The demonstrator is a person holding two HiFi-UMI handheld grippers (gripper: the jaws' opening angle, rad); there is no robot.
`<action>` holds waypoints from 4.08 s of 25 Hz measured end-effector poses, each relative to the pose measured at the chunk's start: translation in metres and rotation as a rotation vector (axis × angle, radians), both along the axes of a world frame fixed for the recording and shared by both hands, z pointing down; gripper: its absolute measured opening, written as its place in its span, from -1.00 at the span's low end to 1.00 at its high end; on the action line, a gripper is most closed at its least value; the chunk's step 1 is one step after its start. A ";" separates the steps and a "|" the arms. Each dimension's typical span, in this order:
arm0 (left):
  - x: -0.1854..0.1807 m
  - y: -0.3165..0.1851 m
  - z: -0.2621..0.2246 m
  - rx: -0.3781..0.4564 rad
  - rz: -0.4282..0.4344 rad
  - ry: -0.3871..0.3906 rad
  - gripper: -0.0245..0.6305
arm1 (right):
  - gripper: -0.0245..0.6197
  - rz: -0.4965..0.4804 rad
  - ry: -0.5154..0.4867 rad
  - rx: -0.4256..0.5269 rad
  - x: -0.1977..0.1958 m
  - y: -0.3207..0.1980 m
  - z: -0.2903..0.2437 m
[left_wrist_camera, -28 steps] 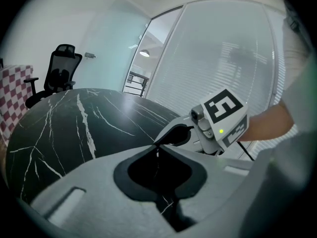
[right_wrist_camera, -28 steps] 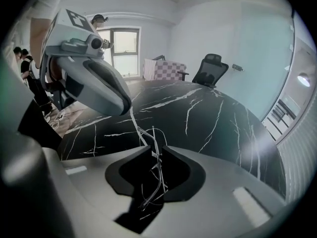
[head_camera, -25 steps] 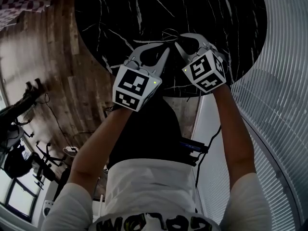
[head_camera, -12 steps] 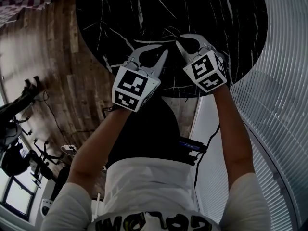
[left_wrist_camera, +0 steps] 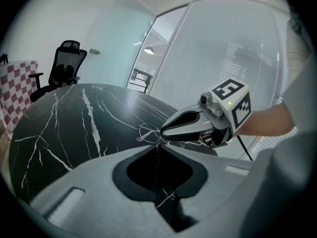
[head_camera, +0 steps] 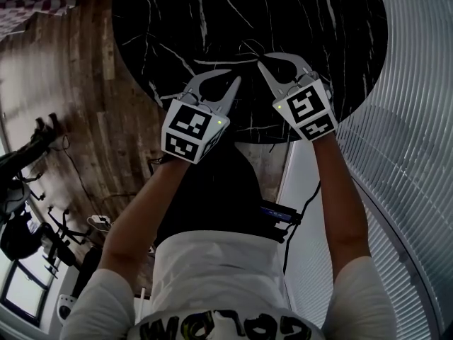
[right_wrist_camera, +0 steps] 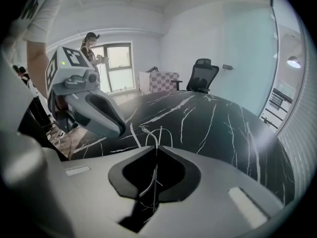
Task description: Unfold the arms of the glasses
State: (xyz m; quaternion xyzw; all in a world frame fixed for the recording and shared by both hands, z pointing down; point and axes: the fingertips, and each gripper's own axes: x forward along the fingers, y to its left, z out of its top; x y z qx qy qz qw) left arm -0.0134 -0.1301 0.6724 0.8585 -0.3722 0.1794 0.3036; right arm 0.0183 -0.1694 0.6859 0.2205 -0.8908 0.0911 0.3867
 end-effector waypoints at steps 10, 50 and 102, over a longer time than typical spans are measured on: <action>0.009 -0.004 -0.019 -0.016 0.006 0.045 -0.74 | -0.88 0.025 -0.087 0.024 0.002 0.014 -0.053; 0.020 0.030 -0.231 0.100 -0.036 0.426 -0.92 | -0.87 0.193 -0.448 0.049 -0.001 0.074 -0.242; -0.002 0.036 -0.221 0.306 -0.066 -0.191 -0.93 | -0.83 0.224 -0.229 0.254 -0.011 0.091 -0.276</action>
